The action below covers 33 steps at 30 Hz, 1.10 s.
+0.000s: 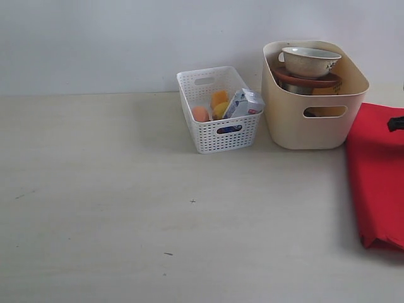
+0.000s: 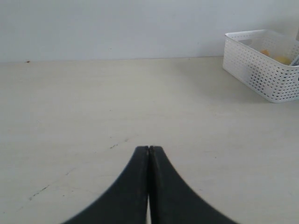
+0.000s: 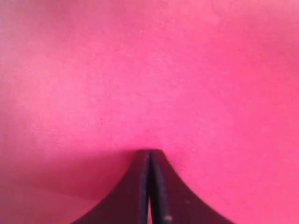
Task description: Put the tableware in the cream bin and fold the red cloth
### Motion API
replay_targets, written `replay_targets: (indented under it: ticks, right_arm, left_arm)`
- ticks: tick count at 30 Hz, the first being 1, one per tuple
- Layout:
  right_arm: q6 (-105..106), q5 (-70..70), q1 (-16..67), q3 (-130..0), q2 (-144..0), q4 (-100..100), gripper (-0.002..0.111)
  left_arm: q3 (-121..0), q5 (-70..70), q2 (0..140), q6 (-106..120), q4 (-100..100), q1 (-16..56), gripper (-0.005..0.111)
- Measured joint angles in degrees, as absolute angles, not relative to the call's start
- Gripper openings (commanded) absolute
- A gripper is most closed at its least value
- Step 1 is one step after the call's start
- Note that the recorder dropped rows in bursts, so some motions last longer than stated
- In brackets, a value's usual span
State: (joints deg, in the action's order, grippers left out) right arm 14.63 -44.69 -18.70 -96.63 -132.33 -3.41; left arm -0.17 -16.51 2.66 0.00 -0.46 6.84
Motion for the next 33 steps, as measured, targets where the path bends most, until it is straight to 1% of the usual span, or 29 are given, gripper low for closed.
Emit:
replay_targets:
  ticks: [5, 9, 14, 18, 22, 29, 33]
  right_arm:
    - [24.2, -36.3, -18.7, -96.9, -133.8, -12.0, 0.0]
    - [30.1, -35.6, -18.7, -100.4, -136.0, -20.4, 0.0]
    - [33.3, -40.8, -18.7, -107.3, -139.2, -24.5, 0.0]
    - [27.1, -43.4, -19.0, -110.3, -138.7, -20.0, 0.0]
    - [21.6, -47.0, -20.7, -110.9, -136.3, -13.8, 0.0]
    - [19.1, -57.9, -25.6, -110.7, -135.2, -12.1, 0.0]
    - [17.8, -59.2, -27.7, -109.3, -135.2, -11.6, 0.0]
  left_arm:
    - [-0.2, -16.5, 2.7, 0.0, -0.5, 6.8, 0.0]
    - [-0.2, -16.5, 2.7, 0.0, -0.5, 6.8, 0.0]
    - [-0.2, -16.5, 2.7, 0.0, -0.5, 6.8, 0.0]
    - [-0.2, -16.5, 2.7, 0.0, -0.5, 6.8, 0.0]
    - [-0.2, -16.5, 2.7, 0.0, -0.5, 6.8, 0.0]
    - [-0.2, -16.5, 2.7, 0.0, -0.5, 6.8, 0.0]
    - [-0.2, -16.5, 2.7, 0.0, -0.5, 6.8, 0.0]
